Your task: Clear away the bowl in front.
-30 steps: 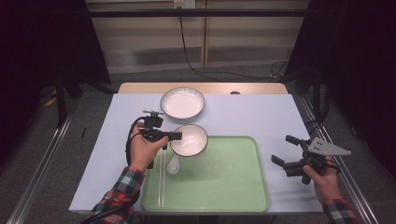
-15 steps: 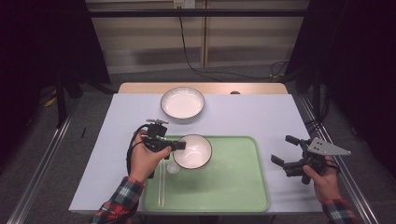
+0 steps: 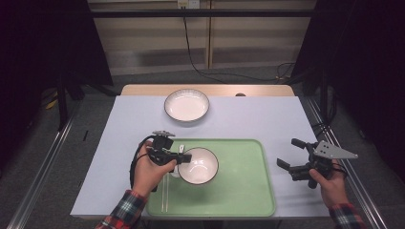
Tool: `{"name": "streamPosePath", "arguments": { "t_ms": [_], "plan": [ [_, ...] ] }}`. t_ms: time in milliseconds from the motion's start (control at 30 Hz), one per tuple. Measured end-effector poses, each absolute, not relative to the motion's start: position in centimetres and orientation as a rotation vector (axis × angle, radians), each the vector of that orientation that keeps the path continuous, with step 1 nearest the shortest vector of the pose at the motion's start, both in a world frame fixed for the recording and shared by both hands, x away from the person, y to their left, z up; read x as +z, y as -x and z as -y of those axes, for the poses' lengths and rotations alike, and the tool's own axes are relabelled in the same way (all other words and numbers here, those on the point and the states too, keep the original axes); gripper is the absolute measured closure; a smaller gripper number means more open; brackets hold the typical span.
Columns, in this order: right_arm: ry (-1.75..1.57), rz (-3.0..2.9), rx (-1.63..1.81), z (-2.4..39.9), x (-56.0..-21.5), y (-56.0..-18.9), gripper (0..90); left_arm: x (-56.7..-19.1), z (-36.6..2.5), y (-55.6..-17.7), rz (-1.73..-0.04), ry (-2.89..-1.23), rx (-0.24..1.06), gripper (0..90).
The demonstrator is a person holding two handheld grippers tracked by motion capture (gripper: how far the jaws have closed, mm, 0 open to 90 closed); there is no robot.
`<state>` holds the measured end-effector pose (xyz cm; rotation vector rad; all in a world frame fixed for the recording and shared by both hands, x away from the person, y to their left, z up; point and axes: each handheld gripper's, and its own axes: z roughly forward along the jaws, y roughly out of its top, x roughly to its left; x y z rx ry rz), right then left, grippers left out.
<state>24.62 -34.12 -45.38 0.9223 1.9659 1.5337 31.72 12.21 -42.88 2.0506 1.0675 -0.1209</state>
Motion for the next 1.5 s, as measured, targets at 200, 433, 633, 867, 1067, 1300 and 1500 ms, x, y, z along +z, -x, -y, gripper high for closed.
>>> {"name": "streamPosePath", "arguments": {
  "t_ms": [200,433,633,867,1067,1300,1500],
  "plan": [
    [-0.922,-1.967,1.533,34.1,-45.4,-24.6,0.5,-43.1,-12.1,-31.1,-1.051,-2.071,-0.123,81.4],
    [-0.927,-1.970,1.530,34.1,-45.4,-24.6,0.6,-43.1,-11.9,-30.4,-1.032,-2.097,-0.130,81.4],
    [-0.933,-1.969,1.524,34.0,-45.4,-24.6,0.6,-43.2,-11.8,-30.0,-1.018,-2.106,-0.136,81.4],
    [-0.930,-1.975,1.523,33.9,-45.5,-24.7,0.5,-43.5,-11.6,-29.4,-1.004,-2.126,-0.143,81.3],
    [-0.929,-1.972,1.524,33.9,-45.5,-24.7,0.6,-43.7,-11.5,-29.0,-0.986,-2.142,-0.147,81.3],
    [-0.922,-1.986,1.522,33.8,-45.5,-24.7,0.6,-44.0,-11.5,-28.6,-0.981,-2.145,-0.151,81.2],
    [-0.928,-1.974,1.518,33.8,-45.5,-24.7,0.6,-44.3,-11.7,-28.5,-0.979,-2.149,-0.156,81.1]
  ]
}}
